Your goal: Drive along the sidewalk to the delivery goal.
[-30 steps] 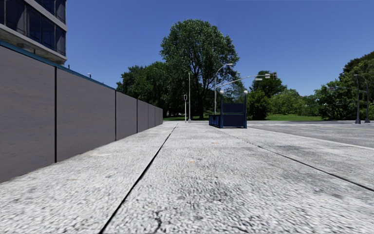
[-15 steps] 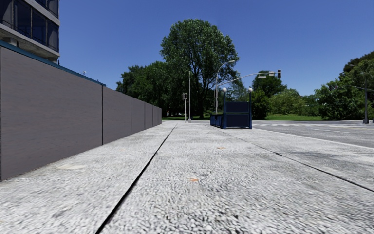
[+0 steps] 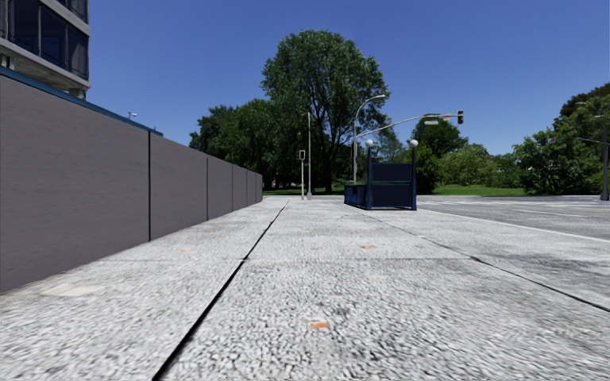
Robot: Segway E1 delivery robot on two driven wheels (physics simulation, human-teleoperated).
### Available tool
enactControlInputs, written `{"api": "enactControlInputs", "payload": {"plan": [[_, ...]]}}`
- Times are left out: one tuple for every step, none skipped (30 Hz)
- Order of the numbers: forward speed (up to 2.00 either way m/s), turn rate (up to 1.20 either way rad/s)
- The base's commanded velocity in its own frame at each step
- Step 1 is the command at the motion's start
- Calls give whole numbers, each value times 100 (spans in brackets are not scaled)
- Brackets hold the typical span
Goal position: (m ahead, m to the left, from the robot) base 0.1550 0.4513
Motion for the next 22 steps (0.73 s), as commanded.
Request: {"api": "enactControlInputs", "payload": {"plan": [[0,0],[0,0],[0,0],[0,0],[0,0],[0,0],[0,0],[0,0],[0,0],[0,0],[0,0],[0,0],[0,0],[0,0],[0,0],[0,0],[0,0],[0,0],[0,0],[0,0],[0,0],[0,0]]}}
